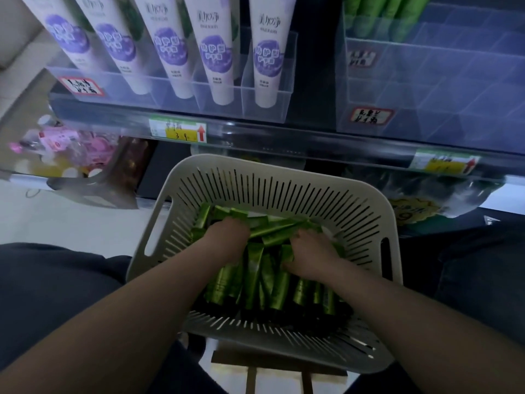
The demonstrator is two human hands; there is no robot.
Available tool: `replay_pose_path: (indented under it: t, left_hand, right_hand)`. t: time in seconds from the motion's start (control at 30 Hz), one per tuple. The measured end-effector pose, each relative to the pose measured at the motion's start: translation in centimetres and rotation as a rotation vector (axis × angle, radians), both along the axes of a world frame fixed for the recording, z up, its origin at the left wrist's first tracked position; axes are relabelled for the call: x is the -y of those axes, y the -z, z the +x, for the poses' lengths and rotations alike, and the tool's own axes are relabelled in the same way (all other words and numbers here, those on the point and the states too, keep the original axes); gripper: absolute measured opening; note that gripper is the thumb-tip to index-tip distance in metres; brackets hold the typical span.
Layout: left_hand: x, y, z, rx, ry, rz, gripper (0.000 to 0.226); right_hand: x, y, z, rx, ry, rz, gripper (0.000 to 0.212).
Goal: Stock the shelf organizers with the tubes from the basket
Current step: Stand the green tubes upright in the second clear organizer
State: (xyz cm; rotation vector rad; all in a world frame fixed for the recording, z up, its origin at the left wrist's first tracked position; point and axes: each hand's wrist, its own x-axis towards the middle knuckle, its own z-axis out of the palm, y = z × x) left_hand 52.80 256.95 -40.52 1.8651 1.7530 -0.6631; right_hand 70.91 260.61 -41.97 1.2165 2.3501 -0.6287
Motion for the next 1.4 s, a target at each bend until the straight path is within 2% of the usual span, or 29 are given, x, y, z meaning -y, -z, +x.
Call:
replay_pose_path:
  t: [0.07, 0.17, 0.37, 0.47, 0.7, 1.03, 1.2, 1.33, 1.4]
  left_hand:
    - [-0.1, 0.2, 0.0, -0.034, 0.019, 0.006, 0.043]
    - [-0.2, 0.1, -0.1, -0.047, 0.012, -0.022, 0.05]
    - [-0.4, -0.3, 0.1, 0.053, -0.066, -0.044, 0.041]
    - [-0.3, -0.6, 0.1, 0.098, -0.1, -0.03, 0.035]
    - [0.3, -2.7, -0.2, 0.123, -0.119, -0.036, 0.051]
    - [2.1, -5.6, -0.4, 0.192, -0.106, 0.044, 0.037]
    - [2.2, -7.7, 0.0, 0.231, -0.12, 0.152, 0.032]
    - [2.0, -9.6, 0.9, 0.324, -0.152, 0.316, 0.02]
    - [1.8, -10.6, 1.6, 0.351, -0.141, 0.369, 0.018]
  right_hand:
    - [-0.1, 0.5, -0.2, 0.047, -0.004, -0.017, 0.069]
    - [-0.3, 0.8, -0.4, 0.06, 0.013, -0.042, 0.067]
    - [-0.3, 0.7, -0.4, 0.014, 0.035, -0.043, 0.039]
    - [-0.2, 0.1, -0.4, -0.06, 0.076, -0.041, 0.032]
    - [0.5, -1.2, -0.3, -0.281, 0.275, -0.222, 0.043]
    - [1.2, -4.2, 1.1, -0.39, 0.328, -0.265, 0.041]
    - [1.0, -7.0, 2.3, -0.495, 0.336, -0.258, 0.038]
    - [0.4, -9.3, 3.1, -0.583, 0.369, -0.221, 0.021]
    - [0.1, -10.5, 3.6, -0.632, 0.366, -0.194, 0.021]
